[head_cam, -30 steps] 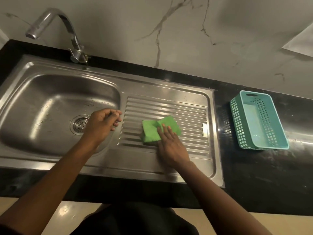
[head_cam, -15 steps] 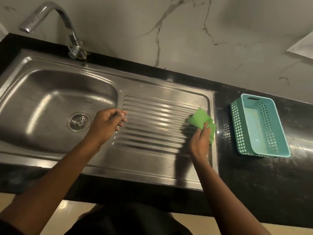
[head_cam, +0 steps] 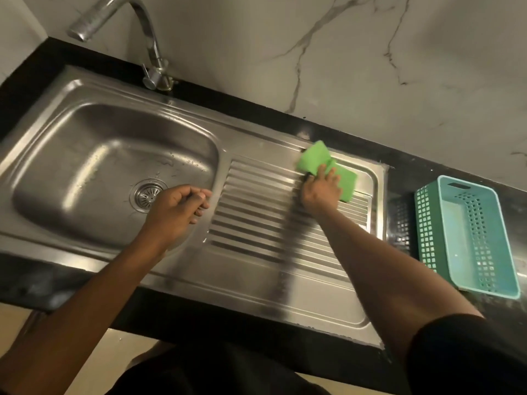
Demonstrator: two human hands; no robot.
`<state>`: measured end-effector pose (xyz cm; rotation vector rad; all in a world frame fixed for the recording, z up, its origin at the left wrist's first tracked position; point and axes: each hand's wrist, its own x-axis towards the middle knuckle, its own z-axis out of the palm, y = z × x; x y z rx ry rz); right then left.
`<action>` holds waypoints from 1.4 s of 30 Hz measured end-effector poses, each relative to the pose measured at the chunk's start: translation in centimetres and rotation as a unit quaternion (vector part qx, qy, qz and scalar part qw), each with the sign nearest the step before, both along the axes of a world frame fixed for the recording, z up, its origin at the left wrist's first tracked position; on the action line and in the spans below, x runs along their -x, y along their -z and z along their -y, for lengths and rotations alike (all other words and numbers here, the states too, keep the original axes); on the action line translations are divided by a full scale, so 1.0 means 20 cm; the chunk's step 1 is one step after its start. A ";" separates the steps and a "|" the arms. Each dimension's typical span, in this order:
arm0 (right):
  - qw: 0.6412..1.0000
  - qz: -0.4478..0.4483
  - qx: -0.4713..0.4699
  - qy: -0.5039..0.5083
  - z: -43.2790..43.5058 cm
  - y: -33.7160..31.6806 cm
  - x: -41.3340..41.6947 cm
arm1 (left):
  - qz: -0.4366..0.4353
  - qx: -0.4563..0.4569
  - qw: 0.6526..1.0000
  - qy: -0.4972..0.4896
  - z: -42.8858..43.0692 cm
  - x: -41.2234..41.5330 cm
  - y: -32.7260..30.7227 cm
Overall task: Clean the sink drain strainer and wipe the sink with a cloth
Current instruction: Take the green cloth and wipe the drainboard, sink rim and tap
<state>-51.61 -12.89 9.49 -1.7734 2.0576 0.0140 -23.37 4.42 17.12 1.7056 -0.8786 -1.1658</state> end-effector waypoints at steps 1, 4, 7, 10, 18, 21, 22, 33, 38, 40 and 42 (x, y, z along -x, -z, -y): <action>0.999 -0.004 -0.001 -0.048 -0.01 0.00 -0.11 | 0.001 -0.001 1.000 -0.001 0.00 0.00 0.00; 0.982 0.019 -0.027 -0.187 -0.09 0.00 -0.48 | 0.003 -0.006 1.000 0.001 -0.01 0.00 -0.02; 0.955 0.042 -0.033 -0.290 -0.15 0.00 -0.69 | 0.017 -0.003 1.000 0.006 -0.01 0.00 -0.04; 0.941 0.026 -0.012 -0.338 -0.12 -0.01 -0.58 | 0.013 0.003 1.000 0.004 0.02 0.00 -0.07; 0.965 0.005 0.030 -0.261 -0.06 0.05 -0.02 | 0.006 -0.007 1.000 0.016 0.03 0.01 -0.05; 0.983 -0.020 0.049 -0.177 -0.05 0.06 0.21 | 0.009 -0.011 1.000 0.016 0.02 -0.04 -0.02; 0.988 -0.030 0.048 -0.145 -0.04 0.05 0.30 | 0.010 -0.012 1.000 0.015 0.01 -0.05 -0.02; 0.972 0.038 0.000 0.231 0.21 -0.01 -0.14 | -0.001 -0.007 1.000 0.004 0.04 -0.16 0.01; 1.000 0.014 0.015 0.001 0.09 0.06 -0.65 | -0.006 -0.016 1.000 -0.004 0.02 -0.20 0.02; 0.989 0.028 0.009 -0.144 0.02 0.07 -0.82 | -0.004 -0.019 1.000 -0.002 0.02 -0.20 0.02; 0.968 0.050 -0.001 -0.246 -0.01 0.07 -0.91 | 0.003 -0.018 1.000 0.002 0.03 -0.20 0.01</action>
